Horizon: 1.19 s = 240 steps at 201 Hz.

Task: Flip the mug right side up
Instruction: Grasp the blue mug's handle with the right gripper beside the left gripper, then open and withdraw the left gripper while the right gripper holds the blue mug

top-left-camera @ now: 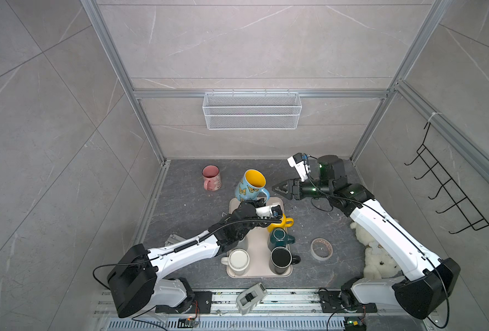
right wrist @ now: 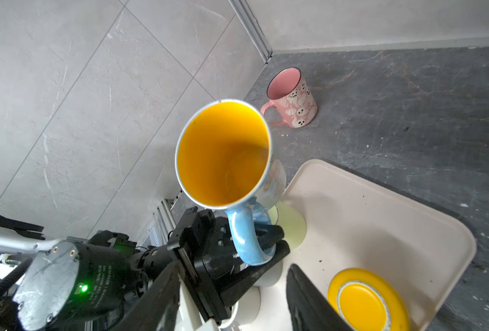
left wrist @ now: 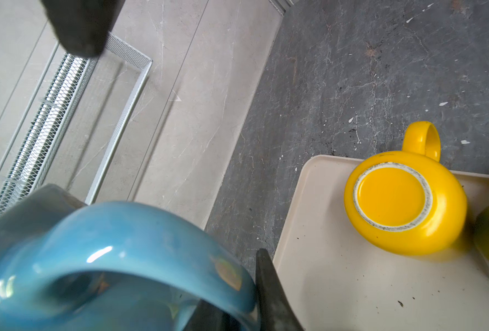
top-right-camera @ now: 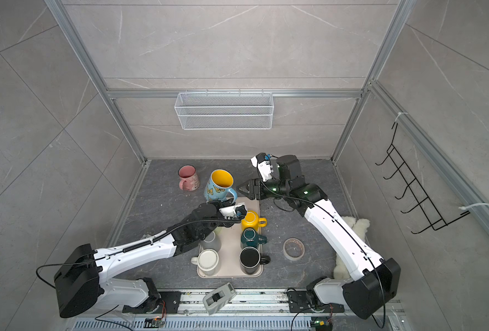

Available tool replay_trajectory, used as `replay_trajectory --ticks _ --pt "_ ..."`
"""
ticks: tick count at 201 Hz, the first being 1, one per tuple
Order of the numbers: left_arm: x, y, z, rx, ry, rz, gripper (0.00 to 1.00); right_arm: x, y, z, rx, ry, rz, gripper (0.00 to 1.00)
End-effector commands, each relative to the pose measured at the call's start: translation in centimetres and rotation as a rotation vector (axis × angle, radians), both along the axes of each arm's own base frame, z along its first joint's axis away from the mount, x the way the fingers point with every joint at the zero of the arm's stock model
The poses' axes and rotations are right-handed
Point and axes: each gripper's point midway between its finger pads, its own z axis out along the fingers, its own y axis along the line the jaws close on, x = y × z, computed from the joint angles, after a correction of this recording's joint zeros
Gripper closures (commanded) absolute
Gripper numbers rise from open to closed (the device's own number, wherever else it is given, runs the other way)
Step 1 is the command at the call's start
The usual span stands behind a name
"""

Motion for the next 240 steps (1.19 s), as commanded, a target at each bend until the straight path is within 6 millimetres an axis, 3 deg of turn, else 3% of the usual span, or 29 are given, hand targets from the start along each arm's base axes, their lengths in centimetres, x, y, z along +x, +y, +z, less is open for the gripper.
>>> replay_trajectory --ticks 1,69,128,200,228,240 --pt "0.3 -0.3 7.2 -0.151 -0.176 0.004 1.00 -0.9 0.5 -0.6 -0.061 -0.008 0.047 0.39" --pt "-1.2 -1.5 7.9 -0.194 -0.164 -0.058 1.00 -1.0 2.0 -2.0 -0.121 -0.003 0.080 0.40" --pt "-2.3 -2.2 9.0 -0.227 -0.169 -0.100 1.00 -0.5 2.0 -2.8 -0.172 -0.012 0.038 0.55" --pt "-2.9 -2.2 10.0 -0.253 -0.174 -0.125 1.00 -0.7 2.2 -4.3 -0.244 0.001 0.031 0.57" --pt "-3.3 -2.3 10.2 -0.262 -0.173 -0.136 1.00 -0.4 2.1 -4.5 -0.254 0.002 0.019 0.71" --pt "-3.4 -2.3 10.1 -0.265 -0.169 -0.139 1.00 -0.4 2.1 -4.7 -0.256 0.007 0.019 0.82"
